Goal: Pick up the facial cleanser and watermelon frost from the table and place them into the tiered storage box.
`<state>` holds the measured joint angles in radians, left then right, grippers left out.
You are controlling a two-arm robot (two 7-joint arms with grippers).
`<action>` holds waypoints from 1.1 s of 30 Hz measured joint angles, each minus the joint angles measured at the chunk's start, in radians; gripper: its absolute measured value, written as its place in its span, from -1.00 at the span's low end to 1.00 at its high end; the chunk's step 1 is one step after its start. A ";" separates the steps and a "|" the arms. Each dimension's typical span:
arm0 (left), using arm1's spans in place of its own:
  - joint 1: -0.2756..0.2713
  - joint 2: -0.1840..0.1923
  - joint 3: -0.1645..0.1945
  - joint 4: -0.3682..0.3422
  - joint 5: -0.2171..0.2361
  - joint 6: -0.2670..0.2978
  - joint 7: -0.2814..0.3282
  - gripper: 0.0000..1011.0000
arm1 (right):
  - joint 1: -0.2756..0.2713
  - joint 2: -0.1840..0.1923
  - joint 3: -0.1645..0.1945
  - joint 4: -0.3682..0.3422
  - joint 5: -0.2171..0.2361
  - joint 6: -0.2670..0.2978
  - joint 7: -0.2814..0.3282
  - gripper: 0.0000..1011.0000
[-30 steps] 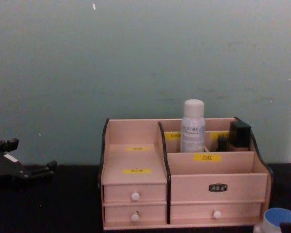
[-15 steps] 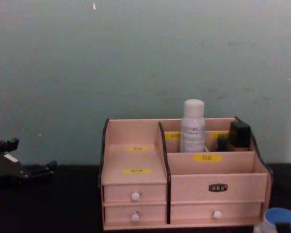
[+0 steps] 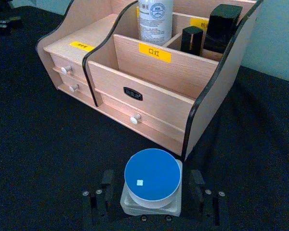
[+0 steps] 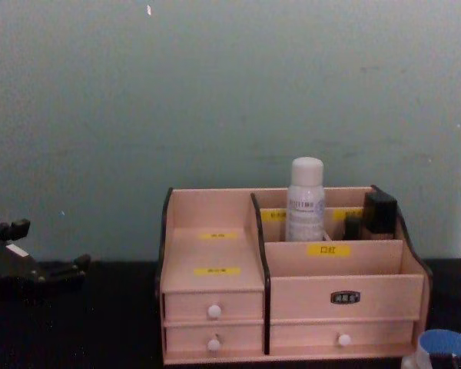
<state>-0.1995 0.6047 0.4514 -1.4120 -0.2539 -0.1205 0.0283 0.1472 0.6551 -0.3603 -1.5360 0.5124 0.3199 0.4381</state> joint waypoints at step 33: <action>0.000 0.000 0.000 0.000 0.000 0.000 0.000 0.98 | 0.021 -0.019 -0.016 0.033 -0.012 0.000 -0.001 0.98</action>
<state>-0.1996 0.6047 0.4514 -1.4120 -0.2539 -0.1205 0.0282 0.1681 0.6358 -0.3767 -1.5026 0.5006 0.3195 0.4376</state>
